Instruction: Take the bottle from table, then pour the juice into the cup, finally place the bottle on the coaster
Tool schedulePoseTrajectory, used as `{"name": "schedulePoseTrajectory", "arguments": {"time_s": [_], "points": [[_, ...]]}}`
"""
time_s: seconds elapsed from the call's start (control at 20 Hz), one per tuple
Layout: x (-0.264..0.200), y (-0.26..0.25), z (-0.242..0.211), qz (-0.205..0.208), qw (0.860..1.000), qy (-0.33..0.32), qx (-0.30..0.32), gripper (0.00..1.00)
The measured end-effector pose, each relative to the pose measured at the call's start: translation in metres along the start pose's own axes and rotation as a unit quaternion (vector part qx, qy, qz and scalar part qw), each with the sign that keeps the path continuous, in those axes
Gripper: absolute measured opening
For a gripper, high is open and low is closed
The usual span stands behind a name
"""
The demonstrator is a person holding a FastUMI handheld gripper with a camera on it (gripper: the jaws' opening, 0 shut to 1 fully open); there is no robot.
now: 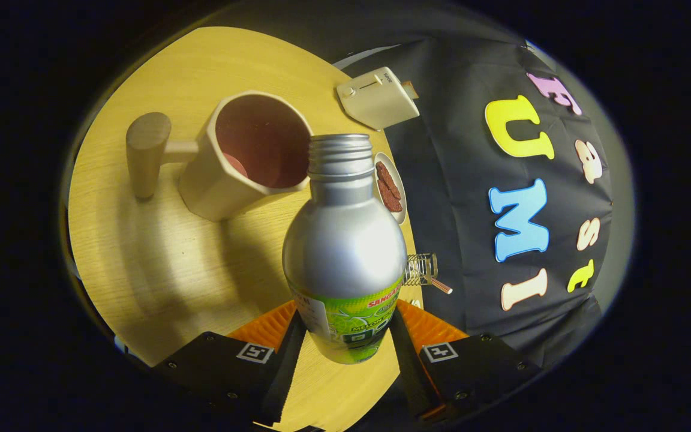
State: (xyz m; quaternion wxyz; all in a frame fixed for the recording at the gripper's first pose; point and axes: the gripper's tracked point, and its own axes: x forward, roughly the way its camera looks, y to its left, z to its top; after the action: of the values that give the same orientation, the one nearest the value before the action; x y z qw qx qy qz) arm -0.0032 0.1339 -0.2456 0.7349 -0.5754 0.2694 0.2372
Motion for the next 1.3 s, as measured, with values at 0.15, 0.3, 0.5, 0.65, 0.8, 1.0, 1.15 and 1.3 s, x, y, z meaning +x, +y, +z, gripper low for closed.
{"name": "schedulePoseTrajectory", "arguments": {"time_s": [0.15,0.3,0.5,0.65,0.8,1.0,1.15,1.3], "points": [[0.002,-0.004,-0.001,-0.003,1.0,0.007,-0.029,0.76],[0.004,-0.007,-0.004,-0.003,0.999,0.019,-0.048,0.76],[0.005,-0.01,-0.006,-0.004,0.997,0.03,-0.071,0.76],[0.004,-0.012,-0.007,-0.004,0.995,0.04,-0.087,0.76],[0.003,-0.014,-0.008,-0.005,0.993,0.046,-0.106,0.76],[0.001,-0.015,-0.012,-0.001,0.991,0.059,-0.118,0.76],[0.001,-0.018,-0.012,-0.002,0.989,0.064,-0.13,0.76],[-0.001,-0.02,-0.011,-0.002,0.987,0.072,-0.145,0.76]]}}
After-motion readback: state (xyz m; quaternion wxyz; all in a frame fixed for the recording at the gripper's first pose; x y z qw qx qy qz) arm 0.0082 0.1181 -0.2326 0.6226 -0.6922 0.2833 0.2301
